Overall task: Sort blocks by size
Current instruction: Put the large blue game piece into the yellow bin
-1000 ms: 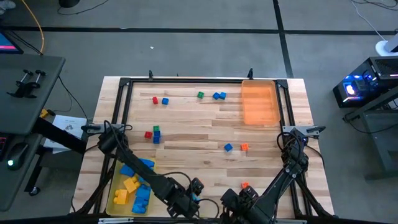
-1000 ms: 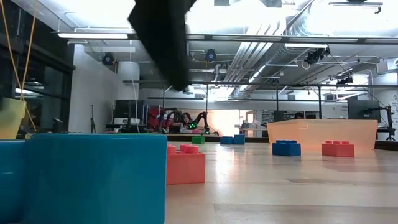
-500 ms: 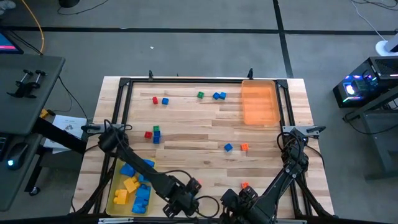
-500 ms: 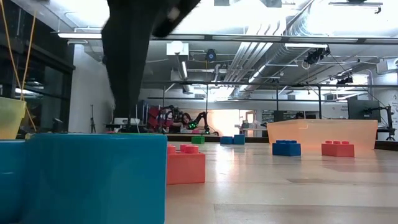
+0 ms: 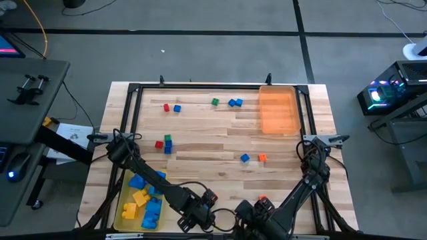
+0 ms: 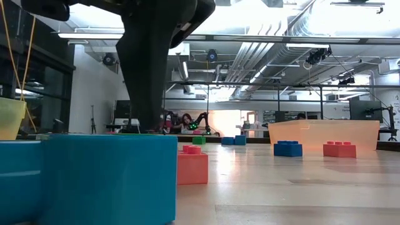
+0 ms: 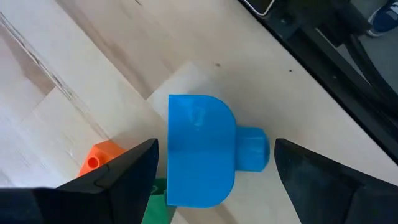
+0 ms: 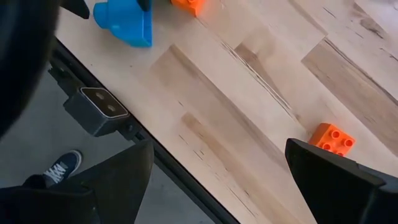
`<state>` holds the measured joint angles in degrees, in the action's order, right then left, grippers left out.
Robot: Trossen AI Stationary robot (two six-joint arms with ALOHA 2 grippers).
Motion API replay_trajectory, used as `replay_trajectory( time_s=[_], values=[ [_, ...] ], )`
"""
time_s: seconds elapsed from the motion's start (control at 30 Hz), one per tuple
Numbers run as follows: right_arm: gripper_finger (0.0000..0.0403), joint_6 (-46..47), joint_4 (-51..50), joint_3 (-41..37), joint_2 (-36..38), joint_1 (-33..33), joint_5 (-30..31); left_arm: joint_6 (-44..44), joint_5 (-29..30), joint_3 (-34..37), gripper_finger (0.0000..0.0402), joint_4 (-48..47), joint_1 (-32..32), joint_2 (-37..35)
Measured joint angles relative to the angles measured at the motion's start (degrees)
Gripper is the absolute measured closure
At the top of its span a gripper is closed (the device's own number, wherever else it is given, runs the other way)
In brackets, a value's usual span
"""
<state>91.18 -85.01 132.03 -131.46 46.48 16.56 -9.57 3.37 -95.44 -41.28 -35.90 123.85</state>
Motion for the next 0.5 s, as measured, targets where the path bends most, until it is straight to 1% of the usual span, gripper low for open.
replay_trajectory(
  time_s=[0.1, 0.2, 0.3, 0.5],
  values=[
    [0.0041, 0.0, 0.0, 0.0, 0.0, 0.0, 0.0, 0.0, -0.3, 0.0, 0.0095, 0.1, 0.0, 0.0],
    [0.0041, -0.1, 0.0, 0.0, 0.0, 0.0, 0.0, -0.1, -2.1, 0.0, 0.0095, -0.4, 0.0, 0.3],
    [0.0041, 0.0, 0.0, 0.0, 0.0, 0.0, 0.0, -0.1, -0.9, -0.2, 0.0095, -0.1, 0.3, 1.3],
    [0.0041, 0.2, 0.4, 0.0, 0.0, -0.1, 0.0, 2.3, -1.1, 0.1, 0.0095, 0.8, 0.8, 3.4]
  ],
)
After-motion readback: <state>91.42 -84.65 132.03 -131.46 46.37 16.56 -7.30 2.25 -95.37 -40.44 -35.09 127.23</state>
